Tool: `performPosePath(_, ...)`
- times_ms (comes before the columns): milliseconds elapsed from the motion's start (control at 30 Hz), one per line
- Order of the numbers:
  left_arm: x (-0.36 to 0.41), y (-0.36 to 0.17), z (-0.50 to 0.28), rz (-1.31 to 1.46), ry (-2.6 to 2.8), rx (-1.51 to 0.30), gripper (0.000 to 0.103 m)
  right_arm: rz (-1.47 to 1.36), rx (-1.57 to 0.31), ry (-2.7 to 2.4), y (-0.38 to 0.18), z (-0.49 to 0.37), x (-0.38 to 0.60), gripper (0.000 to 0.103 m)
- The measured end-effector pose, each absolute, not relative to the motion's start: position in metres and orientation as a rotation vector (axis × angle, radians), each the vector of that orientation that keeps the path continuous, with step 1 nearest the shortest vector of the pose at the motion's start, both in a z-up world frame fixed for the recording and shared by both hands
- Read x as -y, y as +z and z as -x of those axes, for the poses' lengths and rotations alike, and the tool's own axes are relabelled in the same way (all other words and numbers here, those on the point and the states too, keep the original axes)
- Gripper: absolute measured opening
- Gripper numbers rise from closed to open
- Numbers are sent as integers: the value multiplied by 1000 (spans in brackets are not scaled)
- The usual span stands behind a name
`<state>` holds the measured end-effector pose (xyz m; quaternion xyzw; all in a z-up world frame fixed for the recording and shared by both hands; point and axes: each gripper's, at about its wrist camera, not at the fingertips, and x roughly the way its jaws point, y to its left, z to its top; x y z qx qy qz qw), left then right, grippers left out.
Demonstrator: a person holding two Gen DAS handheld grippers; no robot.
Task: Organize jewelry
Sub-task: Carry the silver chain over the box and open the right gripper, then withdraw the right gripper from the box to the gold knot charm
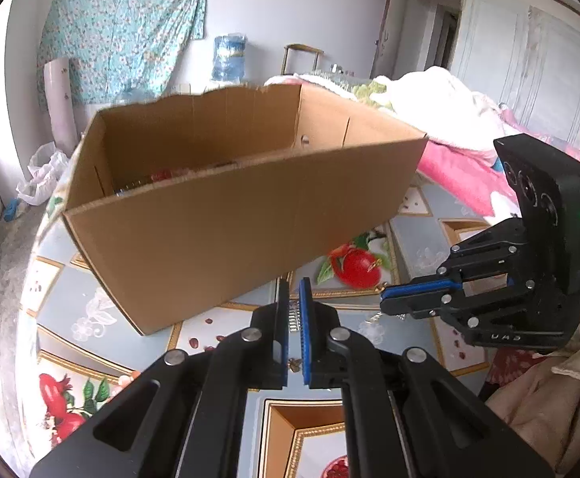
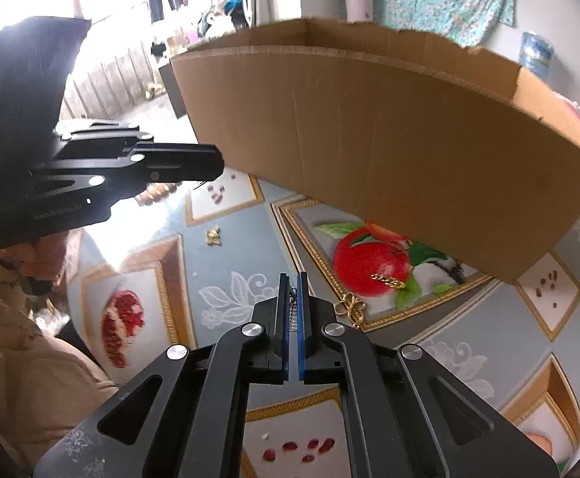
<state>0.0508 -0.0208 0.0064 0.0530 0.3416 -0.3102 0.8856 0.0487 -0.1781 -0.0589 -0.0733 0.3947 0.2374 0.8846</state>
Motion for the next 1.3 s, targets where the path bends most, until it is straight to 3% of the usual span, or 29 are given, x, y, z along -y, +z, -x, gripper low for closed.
performPosePath(200,15,42,-39,-56,-668,-651,4,124,-736,500,-25,-29,201,1)
performPosePath(467,11,125,-41,23,-749,-511,4,87,-507,574,69,-34,198,1)
performPosePath(600,19,144,-73,43,-724,-557,4,73,-462,583,90,-61,203,1)
performPosePath(967,63,89,-201,139,-655,-1016,4,-83,-809,575,52,-179,213,1)
performPosePath(1300,61,50,-241,266,-596,-1201,4,-119,-894,488,38,-205,216,7)
